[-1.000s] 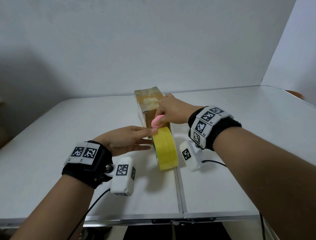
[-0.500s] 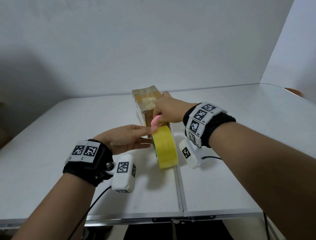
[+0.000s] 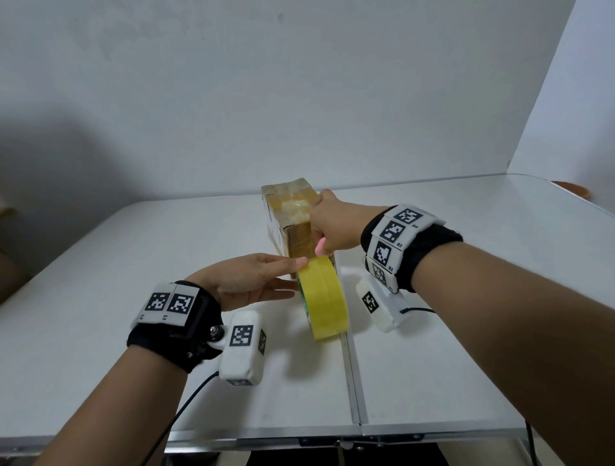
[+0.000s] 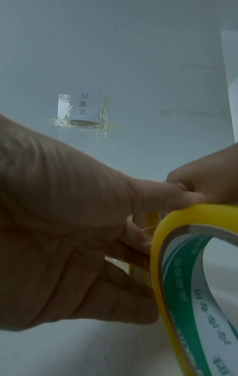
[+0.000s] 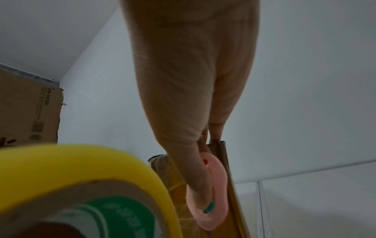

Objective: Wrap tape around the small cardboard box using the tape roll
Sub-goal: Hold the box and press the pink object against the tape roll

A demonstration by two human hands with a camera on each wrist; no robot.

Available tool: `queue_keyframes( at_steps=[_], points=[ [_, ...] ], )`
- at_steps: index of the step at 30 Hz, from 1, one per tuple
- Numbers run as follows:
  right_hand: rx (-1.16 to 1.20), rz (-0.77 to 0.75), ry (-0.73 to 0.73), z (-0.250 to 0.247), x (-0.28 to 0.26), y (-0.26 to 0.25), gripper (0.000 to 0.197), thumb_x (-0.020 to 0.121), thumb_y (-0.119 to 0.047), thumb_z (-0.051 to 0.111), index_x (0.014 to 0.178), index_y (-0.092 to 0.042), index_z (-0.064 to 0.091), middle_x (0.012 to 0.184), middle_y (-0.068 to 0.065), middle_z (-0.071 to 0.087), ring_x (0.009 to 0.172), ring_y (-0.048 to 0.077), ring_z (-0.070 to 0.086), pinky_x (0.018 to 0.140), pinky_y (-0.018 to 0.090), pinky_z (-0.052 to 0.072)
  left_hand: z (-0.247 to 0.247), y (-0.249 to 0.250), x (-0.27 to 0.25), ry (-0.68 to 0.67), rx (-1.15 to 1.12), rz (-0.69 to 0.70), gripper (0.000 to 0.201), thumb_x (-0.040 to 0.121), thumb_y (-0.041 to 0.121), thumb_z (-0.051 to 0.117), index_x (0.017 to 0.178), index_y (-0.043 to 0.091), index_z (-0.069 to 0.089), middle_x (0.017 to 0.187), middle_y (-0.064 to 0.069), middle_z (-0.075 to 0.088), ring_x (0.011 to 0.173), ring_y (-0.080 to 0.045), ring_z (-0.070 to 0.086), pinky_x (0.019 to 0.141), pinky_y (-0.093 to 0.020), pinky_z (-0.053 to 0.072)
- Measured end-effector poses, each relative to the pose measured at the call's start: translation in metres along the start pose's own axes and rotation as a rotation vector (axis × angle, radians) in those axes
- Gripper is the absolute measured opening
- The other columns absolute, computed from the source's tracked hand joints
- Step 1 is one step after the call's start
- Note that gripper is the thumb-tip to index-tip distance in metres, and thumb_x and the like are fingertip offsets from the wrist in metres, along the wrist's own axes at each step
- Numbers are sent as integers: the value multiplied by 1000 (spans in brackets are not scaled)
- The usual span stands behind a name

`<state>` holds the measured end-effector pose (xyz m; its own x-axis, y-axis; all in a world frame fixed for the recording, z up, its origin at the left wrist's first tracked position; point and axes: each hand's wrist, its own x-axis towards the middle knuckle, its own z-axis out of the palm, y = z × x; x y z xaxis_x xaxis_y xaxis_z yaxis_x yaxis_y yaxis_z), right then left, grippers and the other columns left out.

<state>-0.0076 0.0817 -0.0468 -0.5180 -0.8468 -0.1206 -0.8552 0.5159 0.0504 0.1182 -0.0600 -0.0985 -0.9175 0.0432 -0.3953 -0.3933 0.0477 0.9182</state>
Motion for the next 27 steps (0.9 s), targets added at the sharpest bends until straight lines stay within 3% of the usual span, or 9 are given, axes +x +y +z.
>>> queue_keyframes(
  at_steps=[3,7,9,11,13,17,20,24,27],
  points=[
    [-15,3,-6,-3,-1,-1,21,83,-18,65,65,-14,56,104,14,63,125,28,37,88,36,51,-1,0,1,0,-3,-4,60,79,40,71,127,6,65,137,-10,63,131,-27,55,113,-38,39],
    [126,-23,49,-2,-1,0,28,79,-19,64,56,-7,54,66,5,48,107,26,43,71,32,47,-3,0,-1,-27,11,10,57,80,39,74,127,8,65,134,-8,65,130,-25,55,114,-37,38],
    [161,-45,94,1,0,4,28,77,-23,64,62,0,60,63,5,46,102,28,45,65,34,41,-7,2,-3,-37,32,22,64,74,39,80,127,8,65,134,-8,65,132,-25,54,114,-37,37],
    [200,-53,137,3,0,7,29,76,-26,62,60,-3,60,60,1,43,84,28,51,60,37,40,-12,5,-8,-17,39,30,63,75,38,80,128,8,64,134,-8,65,131,-24,55,113,-35,40],
    [268,-56,188,2,0,8,27,78,-24,59,55,-10,55,60,2,43,65,23,45,58,35,36,-16,9,-11,19,22,42,58,78,37,73,127,6,64,132,-6,66,126,-20,59,107,-30,46],
    [392,-12,286,-8,-2,5,16,85,-25,58,75,-12,61,87,5,56,77,20,49,61,29,36,-19,13,-12,70,27,58,52,80,30,69,123,1,66,128,-8,69,118,-18,63,96,-24,52],
    [474,-30,335,-7,1,0,15,89,-23,55,81,-14,64,81,-2,53,74,17,47,56,23,32,-16,15,-11,88,64,51,35,92,21,63,122,2,67,127,-9,69,113,-15,66,88,-22,55],
    [482,-40,329,3,7,-3,12,97,-27,49,87,-21,50,70,-13,44,63,5,42,54,19,27,-13,16,-14,80,67,35,32,94,19,61,122,6,68,124,-4,71,114,-12,66,86,-24,56],
    [452,-44,323,6,7,-2,14,99,-29,48,95,-18,54,78,-6,52,72,14,47,55,19,29,-11,17,-19,80,50,27,25,95,14,59,115,9,71,112,1,76,99,-6,71,77,-19,56]
  ],
)
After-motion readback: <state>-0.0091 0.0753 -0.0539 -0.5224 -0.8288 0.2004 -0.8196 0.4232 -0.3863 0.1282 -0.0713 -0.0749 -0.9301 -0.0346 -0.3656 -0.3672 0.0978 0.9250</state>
